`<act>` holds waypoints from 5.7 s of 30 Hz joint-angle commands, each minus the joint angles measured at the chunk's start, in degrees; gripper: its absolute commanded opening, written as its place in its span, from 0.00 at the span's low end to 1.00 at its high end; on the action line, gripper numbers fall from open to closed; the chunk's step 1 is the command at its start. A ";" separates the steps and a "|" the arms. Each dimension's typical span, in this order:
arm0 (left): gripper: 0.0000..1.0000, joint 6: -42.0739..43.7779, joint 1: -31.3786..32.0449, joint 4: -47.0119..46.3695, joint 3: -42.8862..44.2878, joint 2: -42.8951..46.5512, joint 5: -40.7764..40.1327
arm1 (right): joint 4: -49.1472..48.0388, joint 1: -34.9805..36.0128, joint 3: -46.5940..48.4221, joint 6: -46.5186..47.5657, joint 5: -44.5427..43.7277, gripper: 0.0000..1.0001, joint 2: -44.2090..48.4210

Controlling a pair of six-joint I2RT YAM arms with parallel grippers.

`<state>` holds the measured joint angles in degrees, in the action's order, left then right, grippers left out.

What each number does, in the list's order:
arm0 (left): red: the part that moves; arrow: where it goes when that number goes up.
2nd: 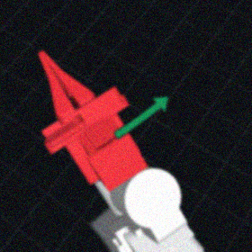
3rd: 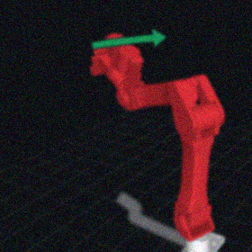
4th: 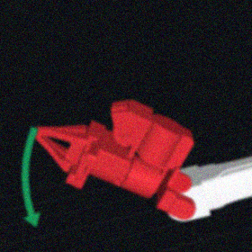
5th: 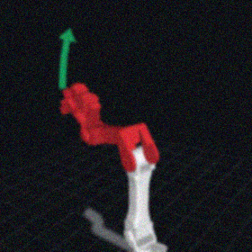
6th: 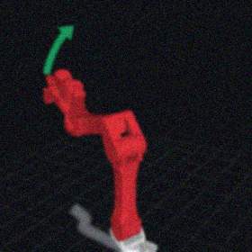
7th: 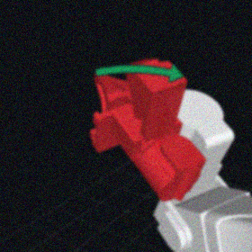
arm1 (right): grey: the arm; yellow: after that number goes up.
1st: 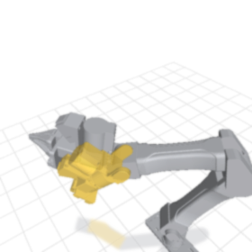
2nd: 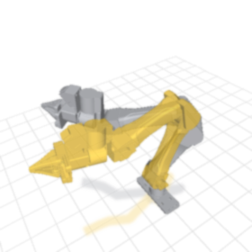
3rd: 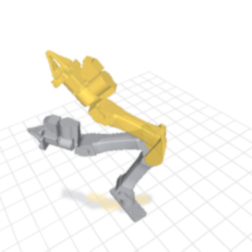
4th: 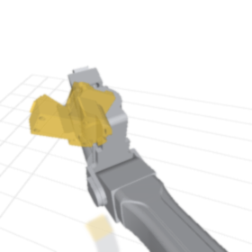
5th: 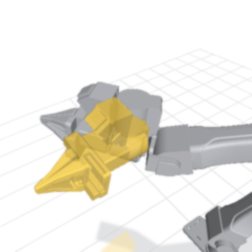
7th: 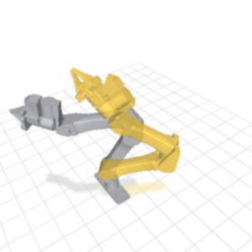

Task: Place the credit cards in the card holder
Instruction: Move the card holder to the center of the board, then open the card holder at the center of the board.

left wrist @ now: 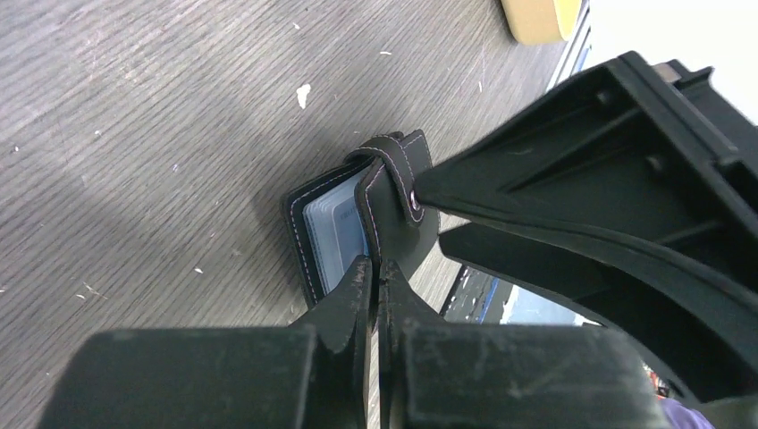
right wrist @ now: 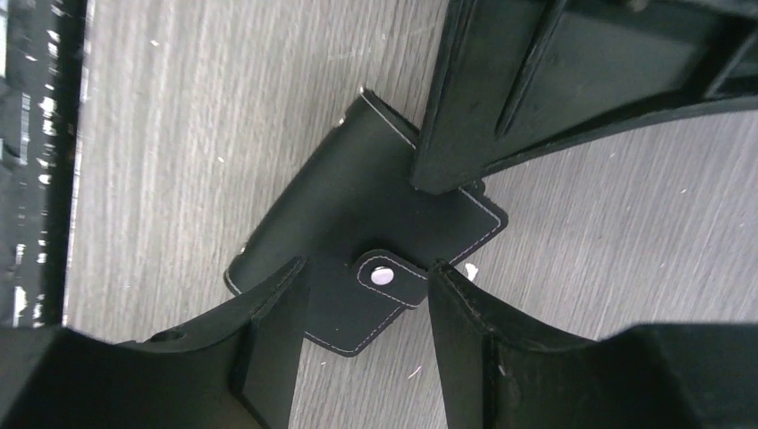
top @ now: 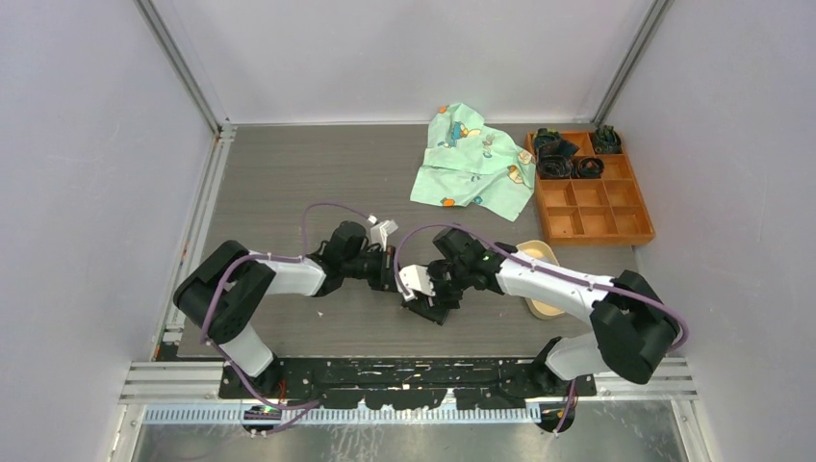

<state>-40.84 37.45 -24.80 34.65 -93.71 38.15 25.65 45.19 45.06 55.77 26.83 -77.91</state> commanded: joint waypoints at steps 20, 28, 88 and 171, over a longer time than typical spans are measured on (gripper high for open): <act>0.00 -1.44 0.13 -7.38 0.41 -1.86 6.01 | -6.46 0.87 0.18 -3.26 -11.51 0.02 -4.13; 0.00 1.60 0.08 -3.07 0.46 -2.58 4.77 | -8.70 -3.71 1.40 -13.13 -8.04 0.01 -0.58; 0.00 4.37 -0.93 4.66 4.99 -5.89 3.98 | -7.13 -11.68 5.30 -30.16 -7.24 0.01 -3.54; 0.54 -6.77 12.00 6.41 6.36 9.04 -29.40 | 7.48 -32.28 10.92 -43.98 15.84 0.56 0.10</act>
<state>-48.80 48.18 -15.99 38.00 -82.54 13.10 36.18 14.81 56.60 15.64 27.44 -78.30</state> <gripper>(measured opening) 0.533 0.568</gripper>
